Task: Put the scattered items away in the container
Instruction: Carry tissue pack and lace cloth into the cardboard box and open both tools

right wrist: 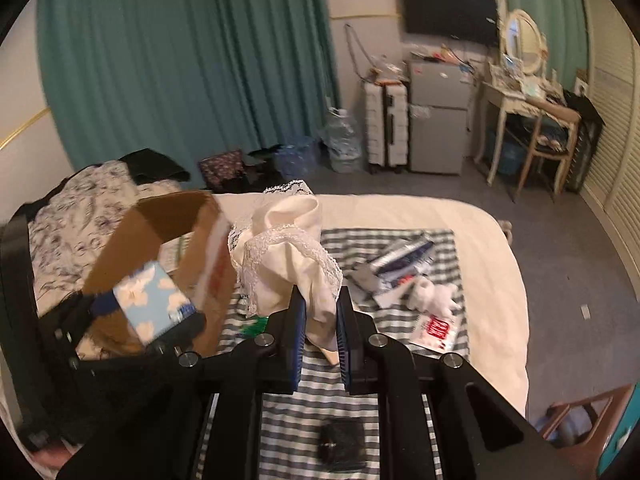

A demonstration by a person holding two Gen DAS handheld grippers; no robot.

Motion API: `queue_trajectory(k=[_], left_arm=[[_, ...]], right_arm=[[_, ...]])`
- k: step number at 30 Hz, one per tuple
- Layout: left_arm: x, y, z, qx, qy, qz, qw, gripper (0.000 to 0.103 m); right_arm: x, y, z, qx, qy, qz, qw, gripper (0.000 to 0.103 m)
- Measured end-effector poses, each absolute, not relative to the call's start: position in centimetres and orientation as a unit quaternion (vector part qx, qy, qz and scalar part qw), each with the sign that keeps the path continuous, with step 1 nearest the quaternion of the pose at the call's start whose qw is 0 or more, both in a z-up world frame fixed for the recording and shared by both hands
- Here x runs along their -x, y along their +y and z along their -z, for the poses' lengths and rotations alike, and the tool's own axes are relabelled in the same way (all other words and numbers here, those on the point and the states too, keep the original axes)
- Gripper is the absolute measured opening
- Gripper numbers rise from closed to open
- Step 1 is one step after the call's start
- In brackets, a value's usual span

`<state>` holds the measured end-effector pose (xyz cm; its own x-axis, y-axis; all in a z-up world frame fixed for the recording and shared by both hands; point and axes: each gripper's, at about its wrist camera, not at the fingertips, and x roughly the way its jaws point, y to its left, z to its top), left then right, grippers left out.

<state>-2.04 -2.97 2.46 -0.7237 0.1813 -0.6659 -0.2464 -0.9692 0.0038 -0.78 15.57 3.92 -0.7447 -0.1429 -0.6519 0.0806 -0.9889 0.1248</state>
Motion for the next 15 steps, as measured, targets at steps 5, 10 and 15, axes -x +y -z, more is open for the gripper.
queue_trajectory(k=[5,10,15], left_arm=[[2.3,-7.4,-3.4,0.349,0.036,-0.933,0.078,0.082],[3.3,-12.4,-3.7,0.333,0.006,-0.942,0.048,0.082],[4.7,-16.1,-2.6,0.340,-0.015,-0.940,0.025,0.079]], right_arm=[[0.6,11.8,-4.1,-0.353,-0.024,0.931,0.086,0.014],[1.5,6.9,-4.2,-0.357,0.002,0.928,0.110,0.014],[3.1,2.3,-4.1,-0.358,0.009,0.924,0.135,0.014]])
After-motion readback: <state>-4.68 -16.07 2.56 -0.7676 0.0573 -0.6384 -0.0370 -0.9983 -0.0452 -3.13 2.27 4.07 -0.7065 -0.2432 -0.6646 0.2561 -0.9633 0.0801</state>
